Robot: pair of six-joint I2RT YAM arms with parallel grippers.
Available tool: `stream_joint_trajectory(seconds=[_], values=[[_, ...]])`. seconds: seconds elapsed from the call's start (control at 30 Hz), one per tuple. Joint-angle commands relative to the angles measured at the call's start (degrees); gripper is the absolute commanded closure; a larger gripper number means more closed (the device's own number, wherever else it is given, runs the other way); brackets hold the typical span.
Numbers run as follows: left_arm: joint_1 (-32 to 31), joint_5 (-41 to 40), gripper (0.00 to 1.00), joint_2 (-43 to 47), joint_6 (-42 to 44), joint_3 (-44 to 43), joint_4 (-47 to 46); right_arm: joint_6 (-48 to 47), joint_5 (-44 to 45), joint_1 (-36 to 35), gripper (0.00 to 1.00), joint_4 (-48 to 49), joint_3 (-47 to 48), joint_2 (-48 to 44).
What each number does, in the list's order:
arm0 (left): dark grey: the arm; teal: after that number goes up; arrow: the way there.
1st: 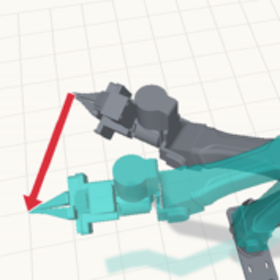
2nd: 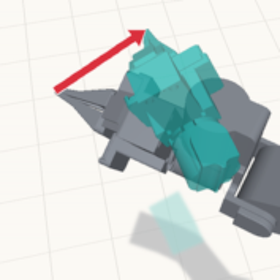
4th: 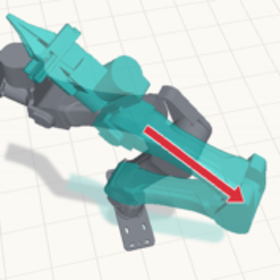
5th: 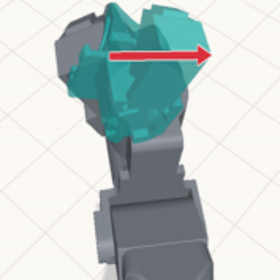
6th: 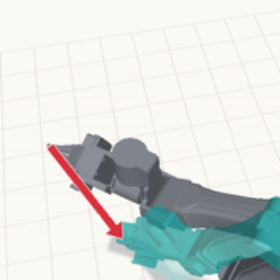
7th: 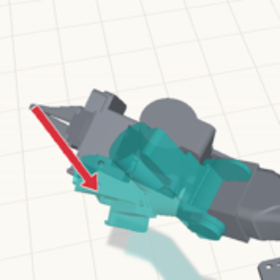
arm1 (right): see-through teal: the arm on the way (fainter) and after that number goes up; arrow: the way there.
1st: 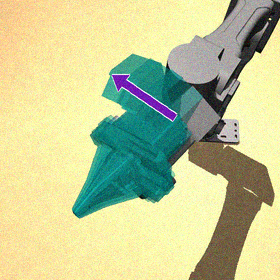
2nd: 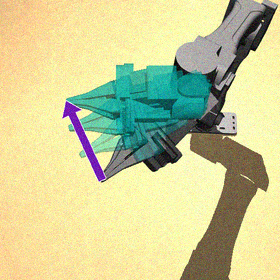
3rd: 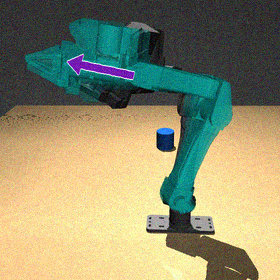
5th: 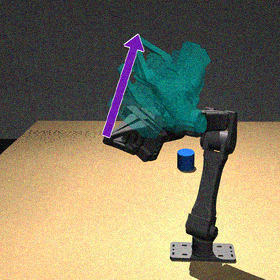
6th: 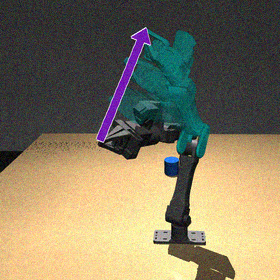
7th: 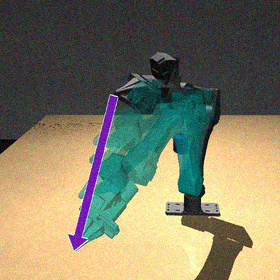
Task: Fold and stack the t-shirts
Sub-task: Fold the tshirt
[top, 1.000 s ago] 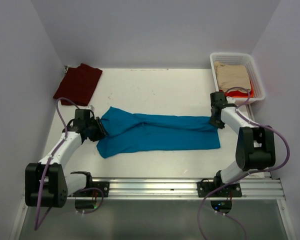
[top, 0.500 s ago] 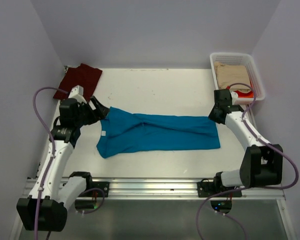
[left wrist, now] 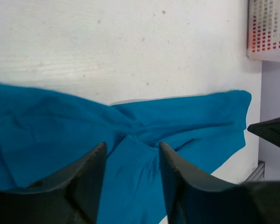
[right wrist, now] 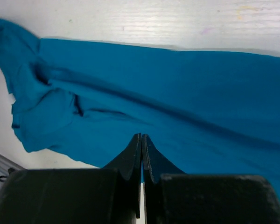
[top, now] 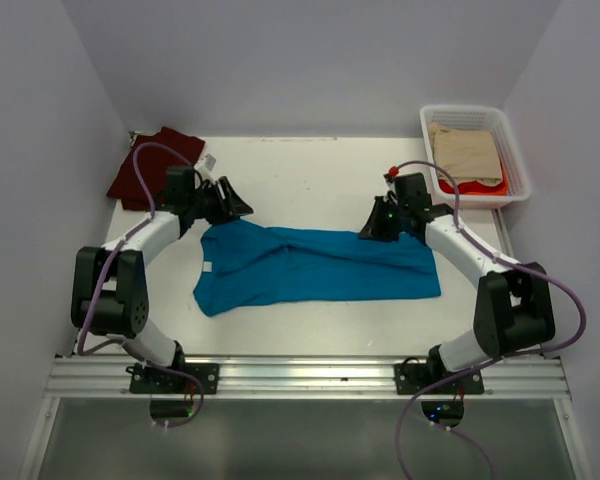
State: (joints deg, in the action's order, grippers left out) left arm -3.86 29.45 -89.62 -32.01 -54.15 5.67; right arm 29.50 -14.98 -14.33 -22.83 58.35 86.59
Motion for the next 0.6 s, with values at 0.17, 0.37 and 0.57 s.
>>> stream_joint_trajectory(seconds=[0.17,0.37,0.57], values=[[-2.1,11.0,0.35,-11.0,-0.5,-7.3,-6.5,-1.1,-2.9,-0.7,1.0,2.1,-3.7,-5.9],[-2.8,11.6,0.4,-17.2,-0.3,-8.8,-7.6,-1.8,-2.3,-0.7,1.0,1.7,-5.2,-8.1],[-3.9,14.1,0.47,-20.0,0.1,-9.2,-8.8,-2.4,-1.8,-0.8,1.0,1.7,-5.8,-8.5]])
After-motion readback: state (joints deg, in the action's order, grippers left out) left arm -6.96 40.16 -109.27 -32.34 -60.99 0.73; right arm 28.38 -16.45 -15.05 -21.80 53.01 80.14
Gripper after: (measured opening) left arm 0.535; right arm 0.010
